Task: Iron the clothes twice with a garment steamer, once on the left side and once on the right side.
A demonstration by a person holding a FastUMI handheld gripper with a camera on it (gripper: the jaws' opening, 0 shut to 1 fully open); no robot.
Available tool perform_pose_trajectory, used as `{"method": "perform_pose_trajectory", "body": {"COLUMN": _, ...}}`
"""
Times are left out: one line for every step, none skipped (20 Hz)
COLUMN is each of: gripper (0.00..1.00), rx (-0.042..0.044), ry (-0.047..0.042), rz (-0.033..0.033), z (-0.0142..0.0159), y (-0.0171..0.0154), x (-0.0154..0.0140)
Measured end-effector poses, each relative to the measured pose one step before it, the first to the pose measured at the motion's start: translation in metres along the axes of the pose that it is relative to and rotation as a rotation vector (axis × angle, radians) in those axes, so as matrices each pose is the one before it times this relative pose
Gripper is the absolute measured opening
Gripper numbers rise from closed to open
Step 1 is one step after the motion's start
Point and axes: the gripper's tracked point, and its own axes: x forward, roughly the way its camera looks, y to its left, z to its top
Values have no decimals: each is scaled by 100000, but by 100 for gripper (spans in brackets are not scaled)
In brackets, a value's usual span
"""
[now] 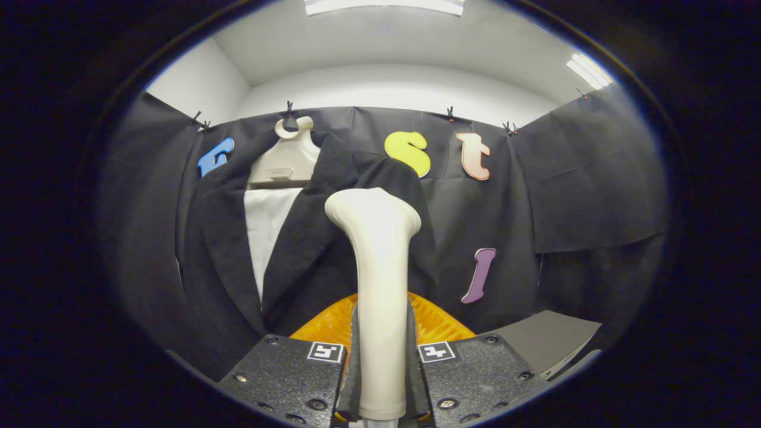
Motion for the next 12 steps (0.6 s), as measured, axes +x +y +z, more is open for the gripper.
{"method": "perform_pose_trajectory", "body": {"gripper": 32, "rx": -431, "ry": 1275, "rz": -48, "z": -711, "y": -84, "x": -219}}
{"method": "perform_pose_trajectory", "body": {"gripper": 32, "rx": -178, "ry": 1178, "rz": 439, "z": -679, "y": 12, "x": -425}}
{"method": "perform_pose_trajectory", "body": {"gripper": 32, "rx": -528, "ry": 912, "rz": 429, "z": -712, "y": -48, "x": -436}}
{"method": "perform_pose_trajectory", "body": {"gripper": 32, "rx": -729, "ry": 757, "rz": 204, "z": -701, "y": -8, "x": -437}}
{"method": "perform_pose_trajectory", "body": {"gripper": 32, "rx": -731, "ry": 684, "rz": 267, "z": -677, "y": -39, "x": -305}}
{"method": "perform_pose_trajectory", "body": {"gripper": 32, "rx": -691, "ry": 720, "rz": 250, "z": -551, "y": 68, "x": -351}}
{"method": "perform_pose_trajectory", "body": {"gripper": 32, "rx": -646, "ry": 807, "rz": 547, "z": -711, "y": 31, "x": -384}}
{"method": "perform_pose_trajectory", "body": {"gripper": 32, "rx": -537, "ry": 1064, "rz": 513, "z": -735, "y": 85, "x": -376}}
{"method": "perform_pose_trajectory", "body": {"gripper": 32, "rx": -507, "ry": 1398, "rz": 406, "z": -888, "y": 112, "x": -245}}
{"method": "perform_pose_trajectory", "body": {"gripper": 32, "rx": -556, "ry": 1317, "rz": 443, "z": -877, "y": 240, "x": -223}}
{"method": "perform_pose_trajectory", "body": {"gripper": 32, "rx": -713, "ry": 1449, "rz": 98, "z": -1000, "y": 213, "x": -175}}
{"method": "perform_pose_trajectory", "body": {"gripper": 32, "rx": -588, "ry": 1499, "rz": -76, "z": -942, "y": 127, "x": -184}}
